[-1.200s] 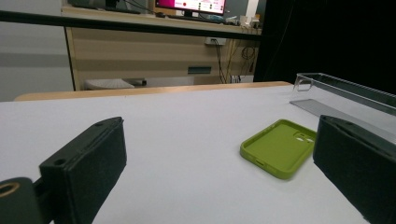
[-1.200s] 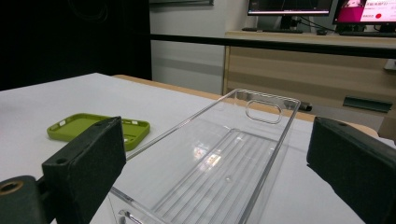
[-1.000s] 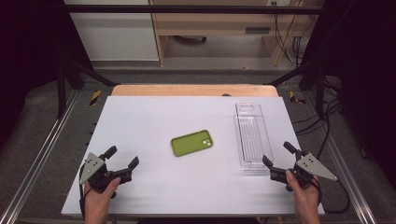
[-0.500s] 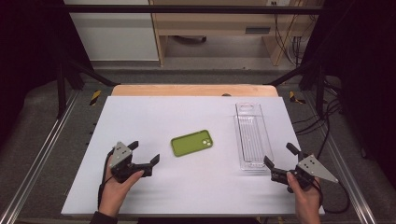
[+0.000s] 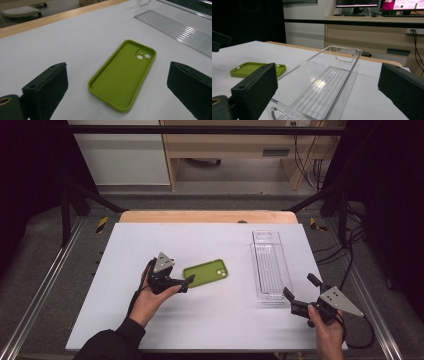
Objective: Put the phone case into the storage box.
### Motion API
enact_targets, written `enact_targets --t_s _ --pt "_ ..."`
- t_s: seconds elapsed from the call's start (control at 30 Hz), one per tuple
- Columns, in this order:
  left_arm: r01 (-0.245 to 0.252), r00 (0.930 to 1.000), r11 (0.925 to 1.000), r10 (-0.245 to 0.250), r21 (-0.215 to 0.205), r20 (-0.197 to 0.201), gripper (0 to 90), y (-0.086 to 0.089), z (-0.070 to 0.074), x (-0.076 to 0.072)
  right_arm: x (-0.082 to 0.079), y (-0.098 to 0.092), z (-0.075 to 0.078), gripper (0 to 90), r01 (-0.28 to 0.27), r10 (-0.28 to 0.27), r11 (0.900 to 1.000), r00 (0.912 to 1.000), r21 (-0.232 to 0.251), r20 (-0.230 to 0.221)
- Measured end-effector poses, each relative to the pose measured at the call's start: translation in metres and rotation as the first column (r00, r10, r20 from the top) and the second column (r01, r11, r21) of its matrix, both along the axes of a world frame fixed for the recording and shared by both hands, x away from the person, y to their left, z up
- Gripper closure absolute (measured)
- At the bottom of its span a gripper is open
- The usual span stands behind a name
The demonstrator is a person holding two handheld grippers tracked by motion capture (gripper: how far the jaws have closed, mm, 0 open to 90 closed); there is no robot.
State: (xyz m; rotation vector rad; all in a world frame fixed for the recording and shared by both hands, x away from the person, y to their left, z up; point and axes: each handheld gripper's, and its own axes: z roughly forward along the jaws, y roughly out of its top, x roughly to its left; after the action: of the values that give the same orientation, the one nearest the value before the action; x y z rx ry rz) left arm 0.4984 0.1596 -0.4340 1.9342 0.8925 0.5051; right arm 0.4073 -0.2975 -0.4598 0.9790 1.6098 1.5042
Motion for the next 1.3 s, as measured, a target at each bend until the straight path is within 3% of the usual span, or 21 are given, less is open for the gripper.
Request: enact_targets --t_s 0.2,0.33,0.47,0.9,0.97,1.1,1.3 --pt "0.013 0.9995 0.9992 -0.012 0.039 -0.030 4.4 -0.014 -0.003 0.016 0.001 0.001 0.000 2.9 0.000 0.000 1.000 1.0000 -0.004 -0.002" --pt "0.010 0.9985 0.9992 -0.008 0.040 -0.053 8.4 -0.018 -0.007 0.021 0.001 0.002 0.000 3.0 -0.002 0.002 1.000 1.0000 -0.013 -0.008" --pt "0.004 0.9983 0.9987 -0.001 0.051 -0.058 13.1 -0.020 -0.008 0.024 0.000 0.003 0.000 3.0 0.001 -0.001 1.000 1.0000 -0.012 -0.005" --pt "-0.010 0.9977 0.9976 0.015 0.068 -0.066 12.5 -0.022 -0.014 0.035 0.000 0.003 -0.001 3.0 0.000 0.000 1.000 1.0000 -0.017 -0.010" --pt "0.001 0.9979 0.9967 0.004 0.081 -0.064 17.6 -0.026 -0.015 0.036 0.001 0.003 -0.001 3.1 -0.003 0.002 1.000 0.9999 -0.019 -0.010" --pt "0.017 0.9971 0.9943 -0.009 0.105 -0.076 35.7 -0.031 -0.017 0.036 0.001 0.003 -0.001 3.1 0.000 0.000 1.000 0.9999 -0.017 -0.010" --pt "0.030 0.9909 0.9901 -0.012 0.137 -0.134 66.7 -0.034 -0.020 0.035 0.001 0.003 -0.001 3.3 -0.002 0.001 1.000 0.9999 -0.024 -0.013"
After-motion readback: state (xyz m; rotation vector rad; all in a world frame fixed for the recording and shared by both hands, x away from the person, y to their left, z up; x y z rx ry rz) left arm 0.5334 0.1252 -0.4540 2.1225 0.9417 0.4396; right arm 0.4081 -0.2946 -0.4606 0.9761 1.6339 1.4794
